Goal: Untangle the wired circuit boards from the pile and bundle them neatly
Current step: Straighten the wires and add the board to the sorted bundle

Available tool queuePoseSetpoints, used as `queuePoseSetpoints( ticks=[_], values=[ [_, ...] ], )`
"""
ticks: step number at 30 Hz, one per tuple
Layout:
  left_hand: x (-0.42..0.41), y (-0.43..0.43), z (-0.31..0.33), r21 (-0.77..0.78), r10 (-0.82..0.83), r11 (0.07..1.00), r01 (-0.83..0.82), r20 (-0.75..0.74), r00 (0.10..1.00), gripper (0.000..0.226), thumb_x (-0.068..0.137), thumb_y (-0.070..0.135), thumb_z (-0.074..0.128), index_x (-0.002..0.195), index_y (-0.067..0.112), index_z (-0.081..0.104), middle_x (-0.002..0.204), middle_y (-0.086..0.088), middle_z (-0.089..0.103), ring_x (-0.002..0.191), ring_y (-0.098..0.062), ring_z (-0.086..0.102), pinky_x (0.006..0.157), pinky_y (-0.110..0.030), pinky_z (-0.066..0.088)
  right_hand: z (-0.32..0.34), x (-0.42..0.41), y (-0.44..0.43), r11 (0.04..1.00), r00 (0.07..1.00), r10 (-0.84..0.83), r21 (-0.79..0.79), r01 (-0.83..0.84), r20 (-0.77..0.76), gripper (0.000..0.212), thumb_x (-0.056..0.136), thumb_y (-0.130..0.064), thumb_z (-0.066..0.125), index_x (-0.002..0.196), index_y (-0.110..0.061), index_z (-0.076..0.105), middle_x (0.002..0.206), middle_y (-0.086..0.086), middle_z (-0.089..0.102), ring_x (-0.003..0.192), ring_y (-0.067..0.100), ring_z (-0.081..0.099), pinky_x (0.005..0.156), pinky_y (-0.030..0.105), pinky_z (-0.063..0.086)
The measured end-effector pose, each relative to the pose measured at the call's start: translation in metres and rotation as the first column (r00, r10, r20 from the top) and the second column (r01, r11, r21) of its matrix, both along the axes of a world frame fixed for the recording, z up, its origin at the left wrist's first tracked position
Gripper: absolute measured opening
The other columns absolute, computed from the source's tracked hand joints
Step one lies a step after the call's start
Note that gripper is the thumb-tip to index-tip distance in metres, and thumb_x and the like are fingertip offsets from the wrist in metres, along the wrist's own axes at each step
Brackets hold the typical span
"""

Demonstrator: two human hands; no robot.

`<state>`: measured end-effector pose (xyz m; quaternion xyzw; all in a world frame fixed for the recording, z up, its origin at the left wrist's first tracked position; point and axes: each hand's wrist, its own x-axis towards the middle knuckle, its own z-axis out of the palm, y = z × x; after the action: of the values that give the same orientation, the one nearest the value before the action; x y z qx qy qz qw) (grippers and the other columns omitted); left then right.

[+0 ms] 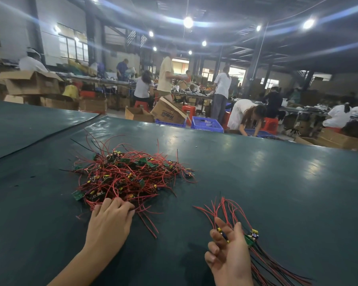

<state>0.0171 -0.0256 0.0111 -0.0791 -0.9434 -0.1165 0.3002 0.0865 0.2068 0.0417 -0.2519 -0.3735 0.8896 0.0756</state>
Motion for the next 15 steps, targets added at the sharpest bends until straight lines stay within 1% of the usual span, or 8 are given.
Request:
queuePoseSetpoints(
  ticks=[1,2,4,5,9,11,13,15],
  values=[
    [0.002,0.001,0.001,0.006,-0.035,0.999,0.035,-0.040,0.999,0.008,0.075,0.019,0.080,0.079,0.019,0.073,0.075,0.004,0.062,0.070,-0.024,0.059,0.067,-0.041,0.049,0.000,0.000,0.000,1.000,1.000,0.004,0.003,-0.004,-0.001,0.052,0.098,-0.056,0.034,0.095,-0.015,0.065,0.054,0.001,0.051,0.030,0.009,0.031,0.031,0.015,0.023],
    [0.002,0.003,0.002,0.014,-0.076,0.997,0.077,-0.079,0.994,0.006,0.082,0.025,0.072,0.079,0.020,0.073,0.075,0.006,0.061,0.070,-0.021,0.058,0.067,-0.039,0.048,-0.001,0.000,0.000,1.000,1.000,0.008,0.007,-0.008,-0.003,0.051,0.098,-0.056,0.034,0.095,-0.015,0.065,0.052,0.001,0.052,0.030,0.009,0.031,0.031,0.015,0.023],
    [0.006,0.008,0.004,0.056,-0.170,0.983,0.176,-0.109,0.979,0.028,0.088,0.037,0.047,0.082,0.023,0.071,0.078,0.011,0.060,0.072,-0.016,0.057,0.069,-0.034,0.046,-0.002,-0.001,0.000,0.999,1.000,0.022,0.023,-0.022,-0.006,0.050,0.098,-0.054,0.036,0.095,-0.014,0.065,0.050,0.000,0.052,0.030,0.009,0.031,0.031,0.016,0.023],
    [0.009,0.011,0.006,0.086,-0.220,0.969,0.230,-0.116,0.969,0.033,0.089,0.039,0.042,0.084,0.024,0.071,0.080,0.013,0.060,0.073,-0.014,0.056,0.070,-0.032,0.044,-0.002,-0.001,0.000,0.998,0.999,0.036,0.042,-0.036,-0.004,0.048,0.098,-0.053,0.038,0.096,-0.014,0.065,0.050,-0.001,0.051,0.030,0.008,0.031,0.031,0.016,0.023],
    [0.018,0.027,0.008,0.152,-0.382,0.897,0.415,-0.206,0.901,0.029,0.093,0.041,0.045,0.090,0.025,0.069,0.084,0.016,0.058,0.077,-0.008,0.053,0.075,-0.027,0.038,-0.001,-0.002,-0.006,0.965,0.989,0.144,0.217,-0.148,0.035,0.041,0.093,-0.048,0.050,0.093,-0.012,0.069,0.052,-0.001,0.053,0.033,0.009,0.035,0.031,0.017,0.024],
    [0.022,0.034,0.009,0.123,-0.453,0.861,0.494,-0.257,0.854,0.032,0.096,0.041,0.044,0.091,0.024,0.071,0.084,0.015,0.060,0.078,-0.006,0.053,0.074,-0.024,0.038,-0.001,-0.001,-0.013,0.906,0.978,0.204,0.371,-0.203,0.035,0.035,0.091,-0.043,0.057,0.091,-0.012,0.072,0.054,-0.001,0.058,0.036,0.010,0.039,0.033,0.017,0.028],
    [0.025,0.041,0.009,0.056,-0.545,0.811,0.582,-0.288,0.788,0.031,0.097,0.040,0.047,0.091,0.024,0.073,0.083,0.014,0.062,0.076,-0.007,0.054,0.071,-0.023,0.039,-0.001,0.003,-0.023,0.829,0.970,0.243,0.519,-0.207,-0.001,0.023,0.089,-0.033,0.064,0.088,-0.012,0.074,0.056,-0.001,0.061,0.036,0.010,0.041,0.034,0.018,0.030],
    [0.028,0.047,0.009,-0.002,-0.622,0.758,0.652,-0.301,0.723,0.025,0.096,0.038,0.052,0.090,0.025,0.073,0.080,0.013,0.062,0.073,-0.008,0.055,0.070,-0.023,0.041,-0.003,0.006,-0.030,0.803,0.965,0.258,0.568,-0.183,-0.055,0.013,0.087,-0.020,0.068,0.084,-0.010,0.075,0.055,0.002,0.063,0.035,0.008,0.043,0.033,0.017,0.033]
  ],
)
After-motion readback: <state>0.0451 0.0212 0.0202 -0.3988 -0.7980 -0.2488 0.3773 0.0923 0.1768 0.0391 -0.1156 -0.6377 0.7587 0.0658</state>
